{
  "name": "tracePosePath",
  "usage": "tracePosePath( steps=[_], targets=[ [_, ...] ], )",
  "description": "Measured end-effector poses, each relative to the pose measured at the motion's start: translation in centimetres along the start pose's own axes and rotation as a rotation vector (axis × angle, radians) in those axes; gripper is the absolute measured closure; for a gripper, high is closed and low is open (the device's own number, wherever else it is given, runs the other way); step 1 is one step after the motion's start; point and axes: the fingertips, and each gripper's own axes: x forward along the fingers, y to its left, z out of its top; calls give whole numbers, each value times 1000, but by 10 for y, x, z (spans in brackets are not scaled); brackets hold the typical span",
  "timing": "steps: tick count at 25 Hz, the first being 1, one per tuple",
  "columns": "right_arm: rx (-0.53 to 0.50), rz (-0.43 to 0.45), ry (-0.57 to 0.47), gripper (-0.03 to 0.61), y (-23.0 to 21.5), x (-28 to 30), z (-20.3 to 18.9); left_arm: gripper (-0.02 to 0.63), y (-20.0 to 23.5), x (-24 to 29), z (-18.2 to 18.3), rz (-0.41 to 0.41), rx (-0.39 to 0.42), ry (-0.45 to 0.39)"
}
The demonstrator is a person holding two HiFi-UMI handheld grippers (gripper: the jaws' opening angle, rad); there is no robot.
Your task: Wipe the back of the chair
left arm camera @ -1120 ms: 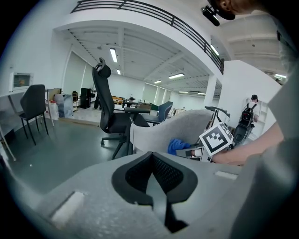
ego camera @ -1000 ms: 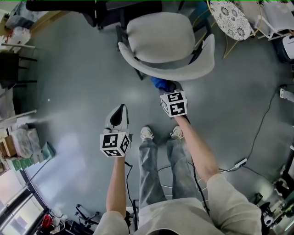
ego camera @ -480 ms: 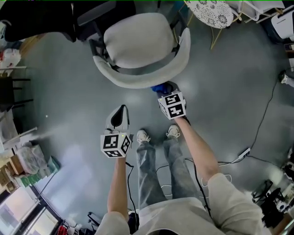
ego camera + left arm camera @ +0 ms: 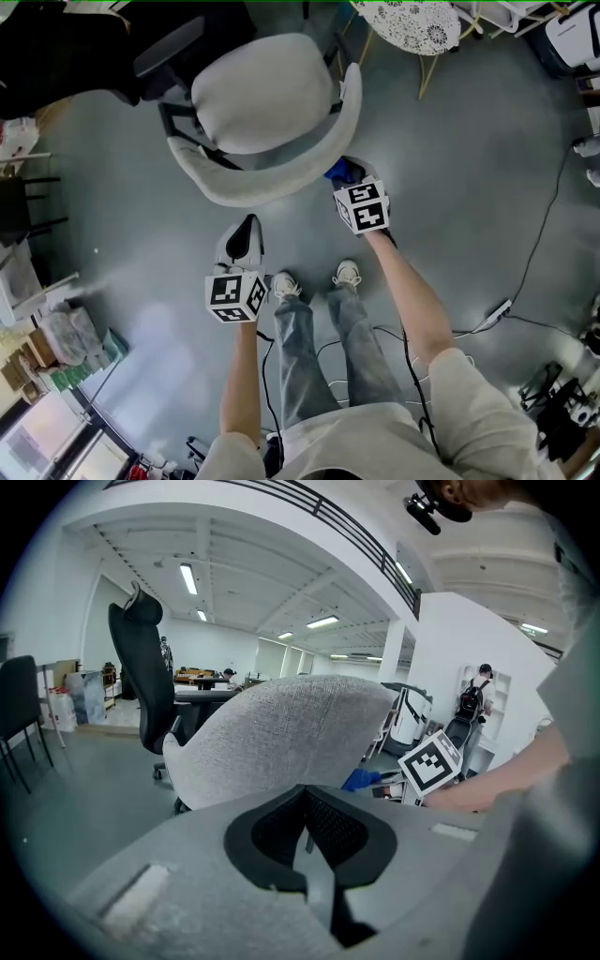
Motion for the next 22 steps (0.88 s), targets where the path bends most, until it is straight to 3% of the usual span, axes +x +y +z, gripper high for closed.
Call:
tracePosePath(
  steps=[4, 12, 22],
  targets=[
    [5, -22, 0, 479, -20, 1, 3, 612, -4, 9, 3, 3, 2, -2],
    [0, -30, -1, 479, -16, -8, 0, 612, -11, 8, 6, -14, 14, -3],
    [27, -60, -88, 479, 5, -75, 4, 612, -16, -21, 16, -22, 31, -29]
  ],
)
